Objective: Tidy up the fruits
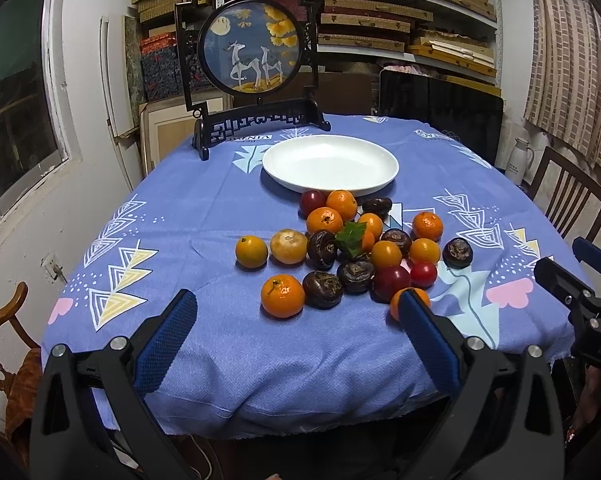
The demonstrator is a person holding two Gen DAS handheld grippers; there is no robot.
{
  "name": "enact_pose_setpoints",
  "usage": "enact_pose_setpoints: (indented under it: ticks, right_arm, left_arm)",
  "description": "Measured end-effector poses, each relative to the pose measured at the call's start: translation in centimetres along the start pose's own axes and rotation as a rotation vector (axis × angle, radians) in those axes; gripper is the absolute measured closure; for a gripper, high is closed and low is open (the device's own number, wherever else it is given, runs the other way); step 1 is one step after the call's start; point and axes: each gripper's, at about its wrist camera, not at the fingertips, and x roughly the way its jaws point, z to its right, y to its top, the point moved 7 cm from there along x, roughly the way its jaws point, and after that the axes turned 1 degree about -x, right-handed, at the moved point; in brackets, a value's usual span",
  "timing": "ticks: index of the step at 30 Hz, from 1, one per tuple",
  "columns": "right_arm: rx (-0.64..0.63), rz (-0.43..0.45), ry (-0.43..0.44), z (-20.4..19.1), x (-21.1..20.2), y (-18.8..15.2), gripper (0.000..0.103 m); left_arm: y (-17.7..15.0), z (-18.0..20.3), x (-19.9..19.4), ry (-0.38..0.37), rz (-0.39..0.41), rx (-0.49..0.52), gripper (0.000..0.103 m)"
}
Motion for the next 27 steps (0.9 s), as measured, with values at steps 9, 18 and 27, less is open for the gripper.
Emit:
enact_pose_setpoints:
  ticks: [9, 18, 27]
  right_arm:
    - [-0.002, -0.001, -0.002, -0.12, -0.01, 0.01, 0.004]
    - [-0.001, -0.009, -0.001, -0.04, 0.23, -0.37, 0.004]
    - [0.0, -0.015, 0.001, -0.05, 0.54, -0.64, 0.004]
  left_arm:
    - [0.0, -0.08, 0.1, 0.0, -0.002, 0.0, 0.005]
    - [-0.2, -0.15, 0.25, 0.004, -0.007, -0.001, 0.004]
    - [-0.38, -0.08, 0.48, 0.008, -0.011, 0.003, 0.005]
